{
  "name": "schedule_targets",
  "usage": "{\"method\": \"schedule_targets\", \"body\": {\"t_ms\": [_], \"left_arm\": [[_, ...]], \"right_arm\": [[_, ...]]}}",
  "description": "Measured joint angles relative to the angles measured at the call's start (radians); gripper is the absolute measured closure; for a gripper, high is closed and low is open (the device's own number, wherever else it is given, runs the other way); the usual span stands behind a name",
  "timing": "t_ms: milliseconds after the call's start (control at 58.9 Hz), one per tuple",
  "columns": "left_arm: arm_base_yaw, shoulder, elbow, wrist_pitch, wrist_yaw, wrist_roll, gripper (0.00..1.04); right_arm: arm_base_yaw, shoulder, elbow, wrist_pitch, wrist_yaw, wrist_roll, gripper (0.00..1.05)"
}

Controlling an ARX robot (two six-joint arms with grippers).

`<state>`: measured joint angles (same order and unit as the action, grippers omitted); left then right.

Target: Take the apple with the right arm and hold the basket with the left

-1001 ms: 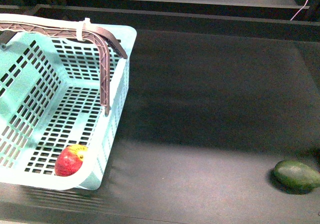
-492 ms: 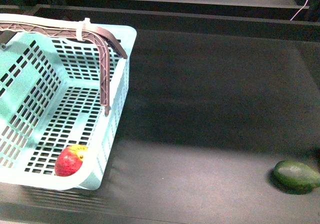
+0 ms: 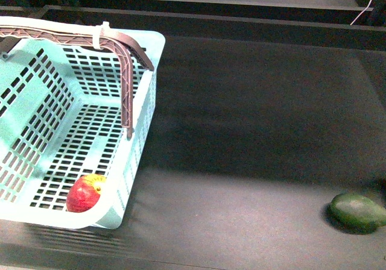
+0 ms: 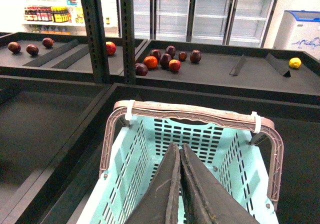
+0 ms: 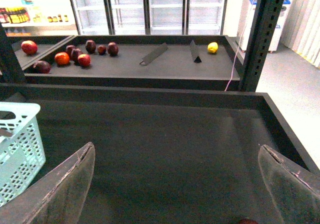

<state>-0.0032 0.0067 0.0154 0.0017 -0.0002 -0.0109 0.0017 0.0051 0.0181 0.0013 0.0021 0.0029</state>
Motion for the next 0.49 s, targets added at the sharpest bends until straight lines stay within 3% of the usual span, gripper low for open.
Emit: {"method": "schedule_targets", "body": {"t_ms": [322, 492], "left_arm": [[0.000, 0.000, 0.000, 0.000, 0.000, -0.001, 1.01], [0.000, 0.000, 0.000, 0.000, 0.000, 0.000, 0.69]], "right_arm": [[0.000, 0.000, 0.000, 0.000, 0.000, 0.000, 0.09], [0.000, 0.000, 0.000, 0.000, 0.000, 0.000, 0.09]]}}
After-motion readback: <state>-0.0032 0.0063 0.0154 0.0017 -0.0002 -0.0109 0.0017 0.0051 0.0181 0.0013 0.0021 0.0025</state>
